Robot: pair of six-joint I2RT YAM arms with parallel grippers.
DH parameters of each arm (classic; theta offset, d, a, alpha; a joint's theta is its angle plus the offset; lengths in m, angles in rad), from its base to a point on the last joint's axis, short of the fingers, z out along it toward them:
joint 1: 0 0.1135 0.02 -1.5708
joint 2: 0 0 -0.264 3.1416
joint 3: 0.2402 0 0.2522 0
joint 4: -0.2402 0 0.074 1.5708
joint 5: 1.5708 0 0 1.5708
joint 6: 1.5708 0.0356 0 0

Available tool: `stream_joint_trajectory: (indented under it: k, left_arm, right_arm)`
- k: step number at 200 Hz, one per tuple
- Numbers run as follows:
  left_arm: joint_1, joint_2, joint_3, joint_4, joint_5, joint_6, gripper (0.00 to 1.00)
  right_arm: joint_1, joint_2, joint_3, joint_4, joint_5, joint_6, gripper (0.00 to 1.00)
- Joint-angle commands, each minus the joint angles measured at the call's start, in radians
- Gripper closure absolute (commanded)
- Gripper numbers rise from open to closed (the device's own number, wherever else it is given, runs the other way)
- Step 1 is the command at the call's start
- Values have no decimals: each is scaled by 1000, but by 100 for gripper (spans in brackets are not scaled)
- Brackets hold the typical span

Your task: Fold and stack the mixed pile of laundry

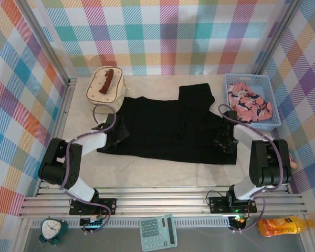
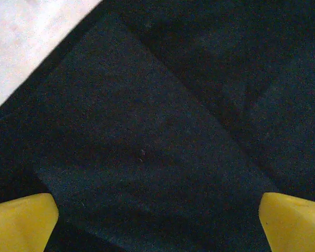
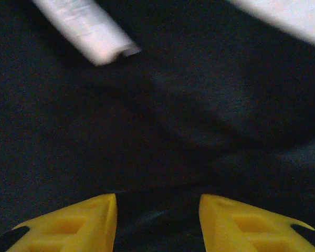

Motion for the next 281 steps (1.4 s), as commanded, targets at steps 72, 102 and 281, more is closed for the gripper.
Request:
stream_joint_trajectory:
  k: [72, 102, 281]
  left_arm:
    - [-21, -73, 277, -145, 78, 106, 0]
    - [-17, 184, 573, -75, 173, 172, 0]
    - [262, 804, 1202, -34, 104, 230, 0]
  right_arm:
    - [-38, -168, 51, 64, -295, -100, 45]
    - [22, -132, 110, 106, -313, -98, 46]
    - [117, 79, 195, 168, -337, -129, 56]
